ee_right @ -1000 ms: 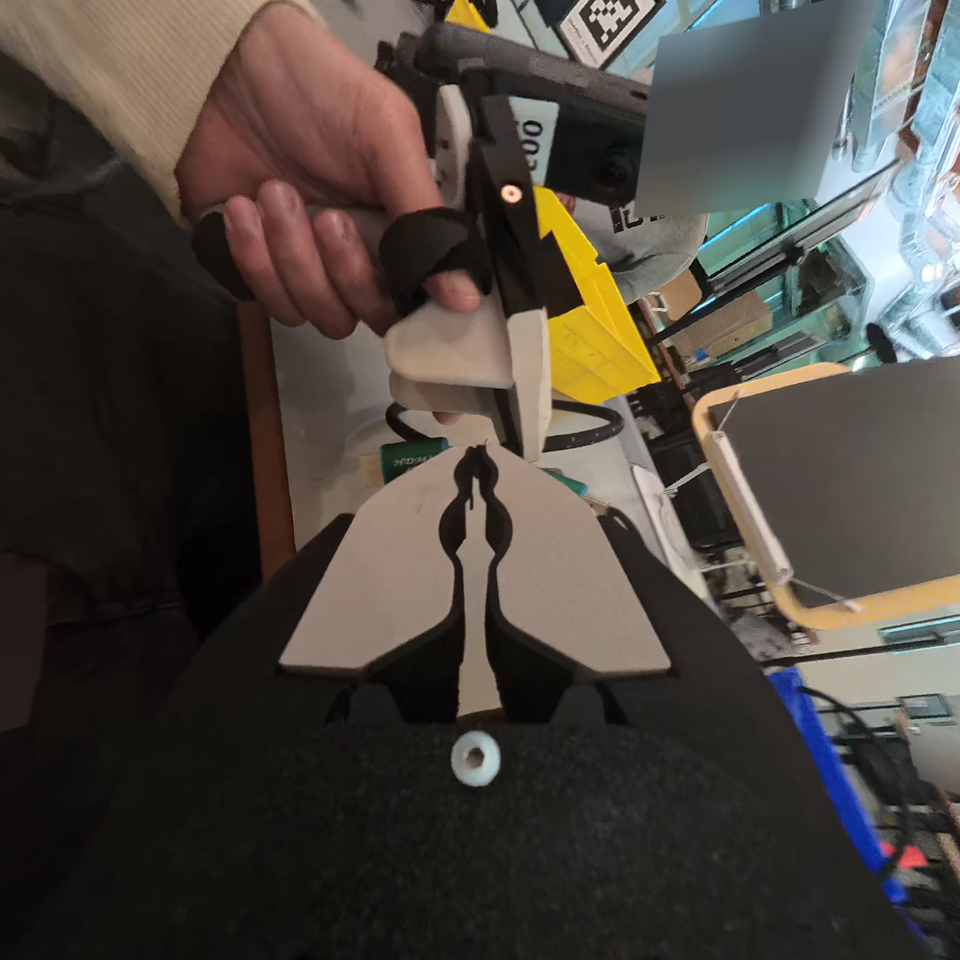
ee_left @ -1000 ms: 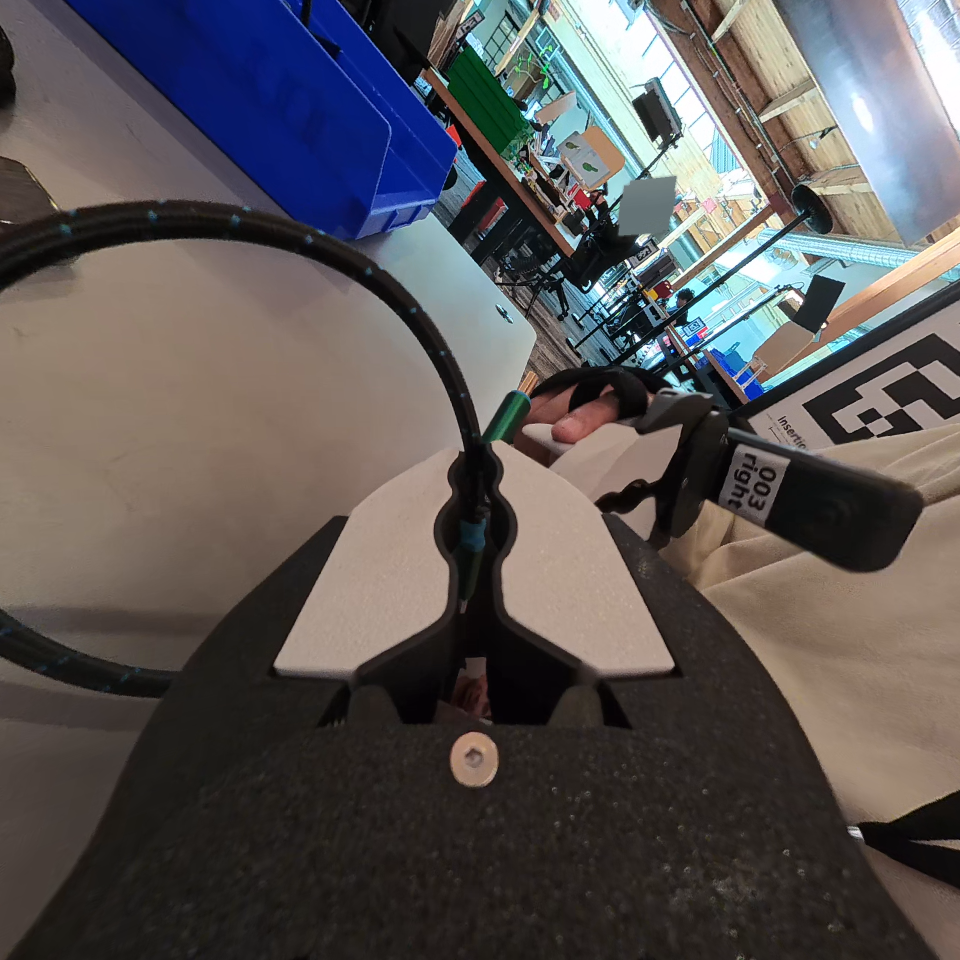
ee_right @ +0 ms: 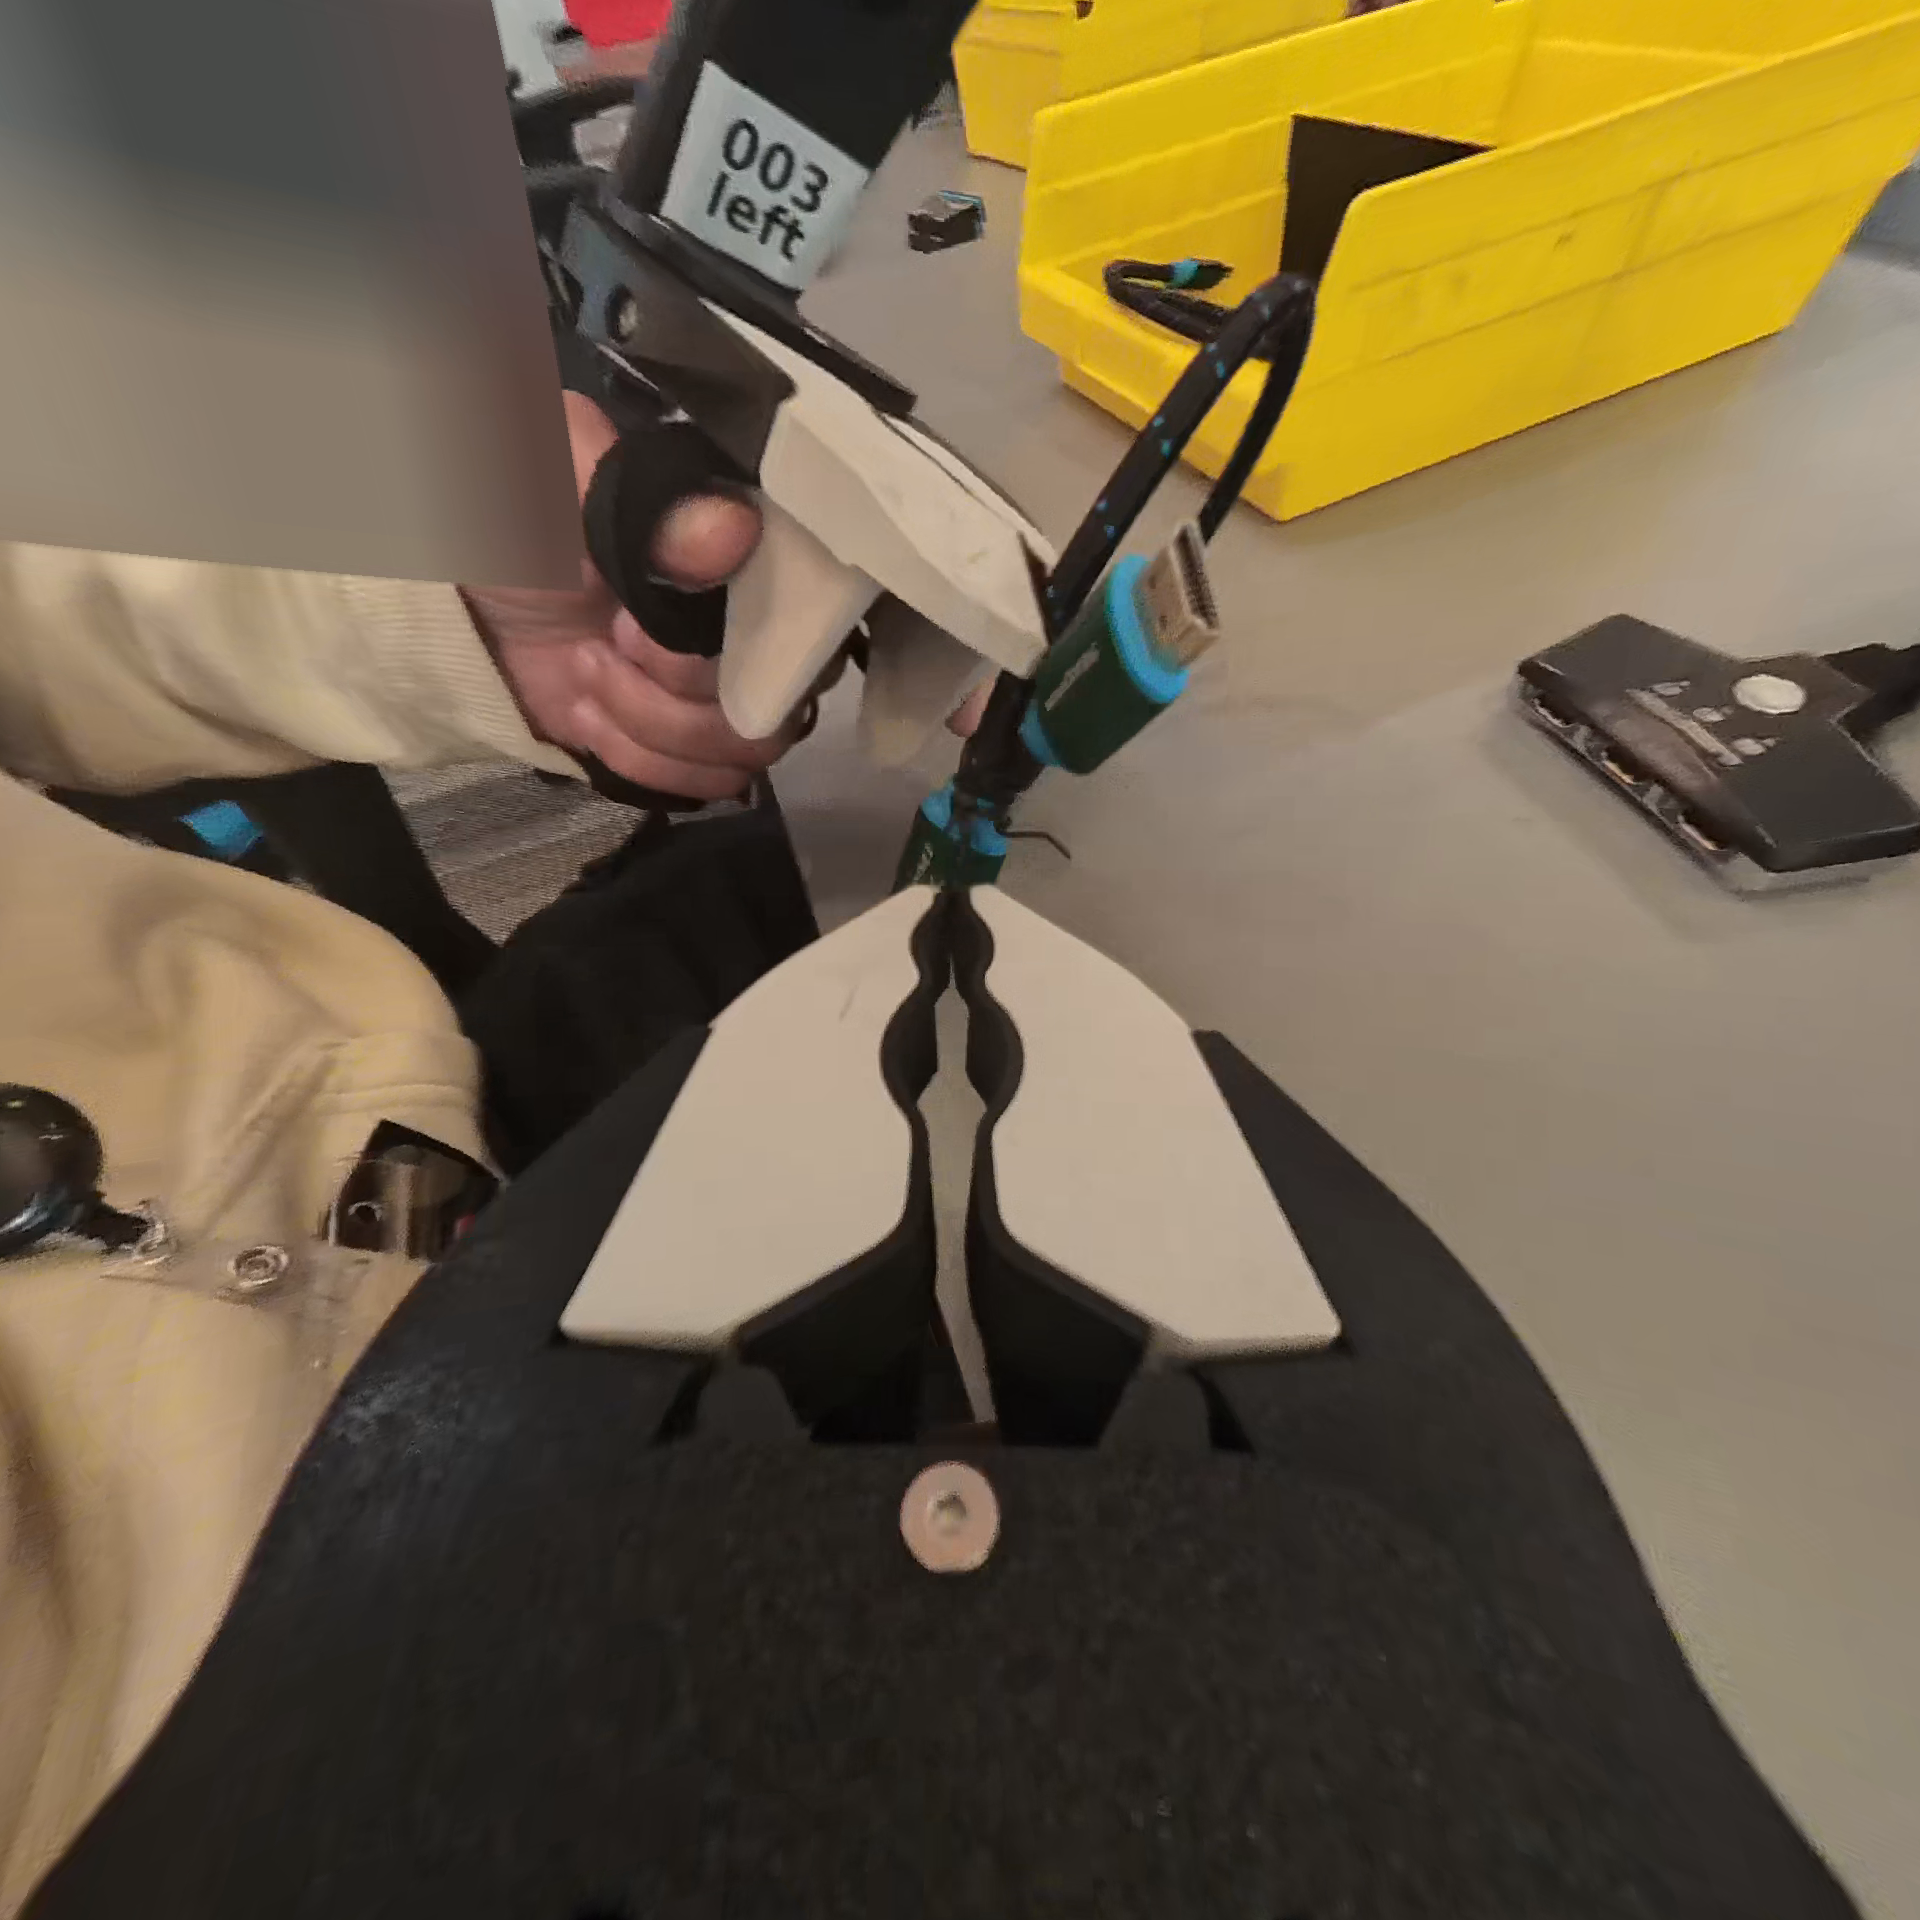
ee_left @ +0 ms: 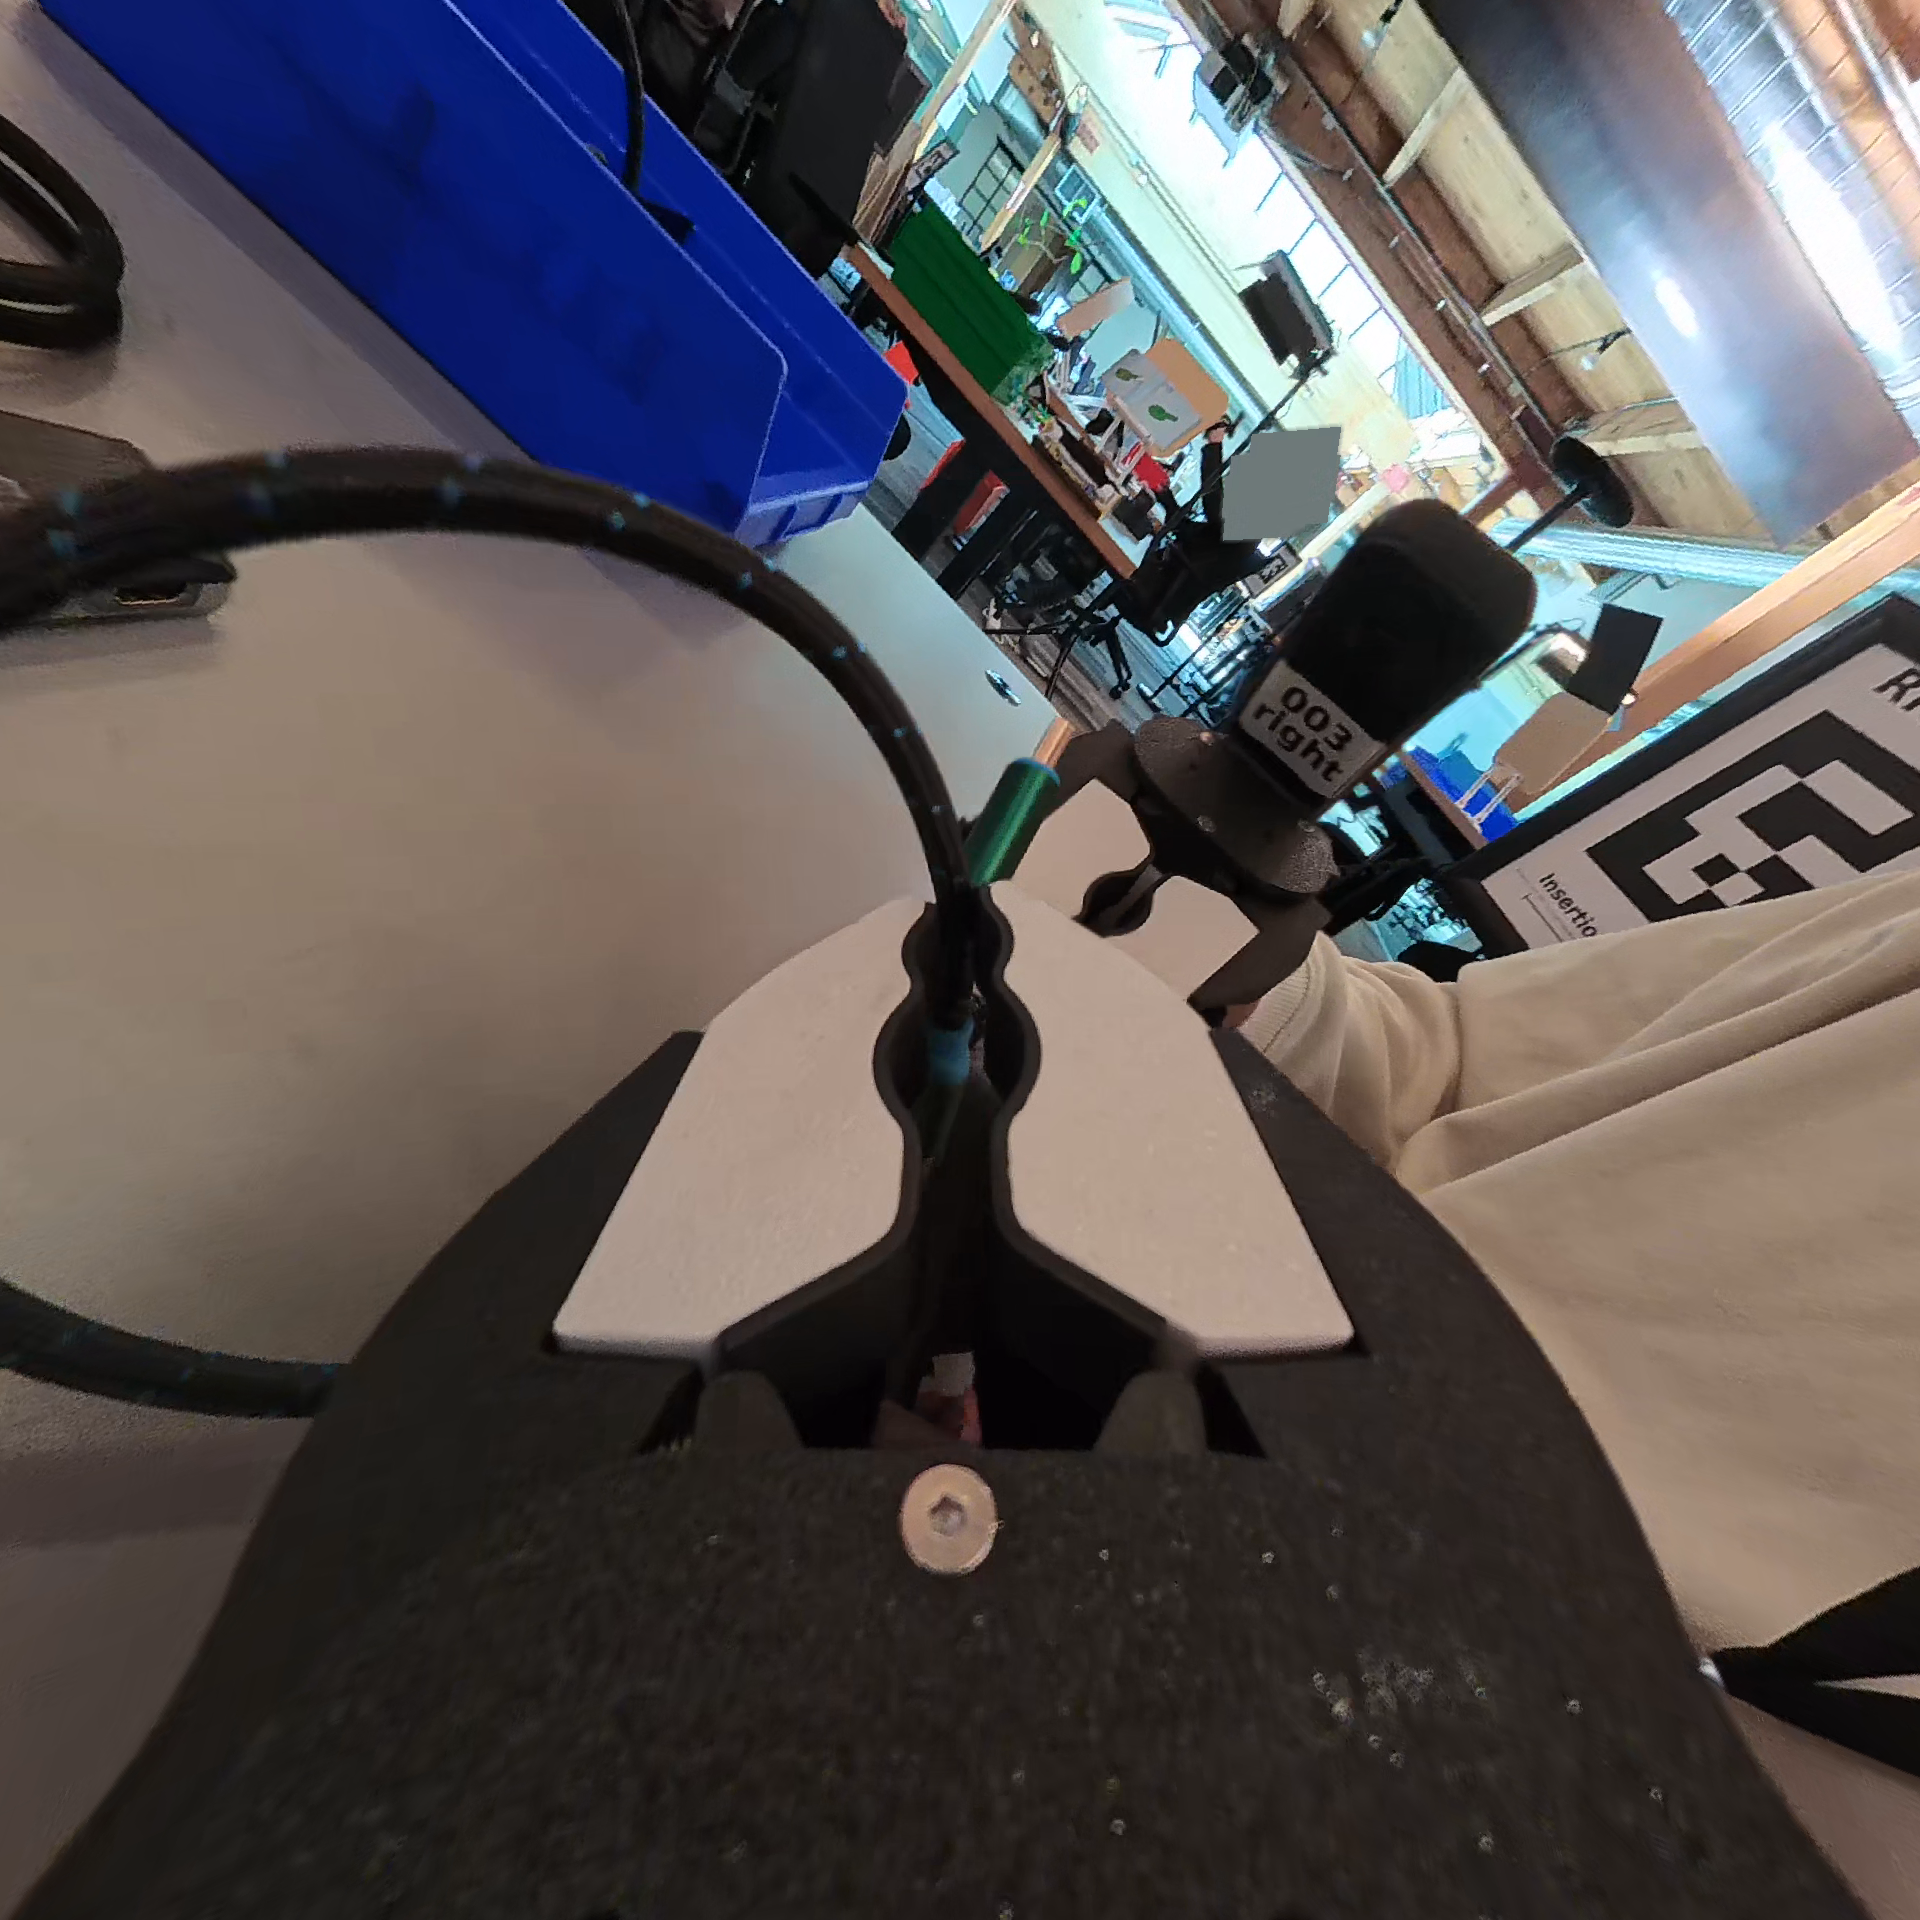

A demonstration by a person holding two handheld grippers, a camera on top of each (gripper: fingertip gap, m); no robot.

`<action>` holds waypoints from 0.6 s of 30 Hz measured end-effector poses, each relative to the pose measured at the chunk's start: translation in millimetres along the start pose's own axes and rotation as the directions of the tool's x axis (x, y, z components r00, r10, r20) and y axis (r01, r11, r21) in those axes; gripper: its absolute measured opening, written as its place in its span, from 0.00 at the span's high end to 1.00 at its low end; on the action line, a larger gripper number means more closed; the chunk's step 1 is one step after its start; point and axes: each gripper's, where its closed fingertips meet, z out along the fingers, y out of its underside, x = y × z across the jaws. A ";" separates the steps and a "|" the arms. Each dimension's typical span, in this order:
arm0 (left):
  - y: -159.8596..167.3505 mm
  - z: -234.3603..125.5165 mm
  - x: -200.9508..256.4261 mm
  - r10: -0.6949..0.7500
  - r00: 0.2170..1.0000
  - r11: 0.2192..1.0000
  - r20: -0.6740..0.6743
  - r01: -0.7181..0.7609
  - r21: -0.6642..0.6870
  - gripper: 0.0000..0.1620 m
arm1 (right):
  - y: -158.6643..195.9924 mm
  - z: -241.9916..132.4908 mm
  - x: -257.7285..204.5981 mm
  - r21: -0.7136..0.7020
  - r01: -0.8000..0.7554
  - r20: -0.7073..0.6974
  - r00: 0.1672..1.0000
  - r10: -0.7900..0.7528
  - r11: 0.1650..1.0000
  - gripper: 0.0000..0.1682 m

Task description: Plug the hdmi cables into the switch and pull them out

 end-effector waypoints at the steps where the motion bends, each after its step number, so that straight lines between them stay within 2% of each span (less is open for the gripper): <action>1: 0.4 0.7 0.3 0.003 1.000 1.000 0.000 -0.003 -0.001 0.97 | -0.5 0.1 -3.1 0.003 -0.001 0.022 1.000 0.001 1.000 1.00; 5: 2.8 5.3 3.2 0.020 1.000 1.000 -0.001 -0.020 -0.009 0.97 | 1.8 7.8 -20.5 -0.014 0.032 0.072 0.997 -0.030 0.999 1.00; 8: 4.2 6.9 4.7 0.054 0.998 0.998 0.010 -0.054 -0.019 0.97 | -2.7 10.7 -25.7 0.003 0.069 0.059 0.996 -0.069 0.998 1.00; 15: 6.2 4.8 -3.7 0.089 0.993 0.996 0.072 -0.086 -0.038 0.96 | -18.8 -3.0 -23.3 0.110 -0.009 0.101 0.995 -0.003 0.994 1.00; 18: 5.4 4.3 -6.6 0.117 0.987 0.993 0.106 -0.113 -0.040 0.96 | -21.0 -5.1 -17.5 0.123 -0.016 0.072 0.997 0.007 0.992 1.00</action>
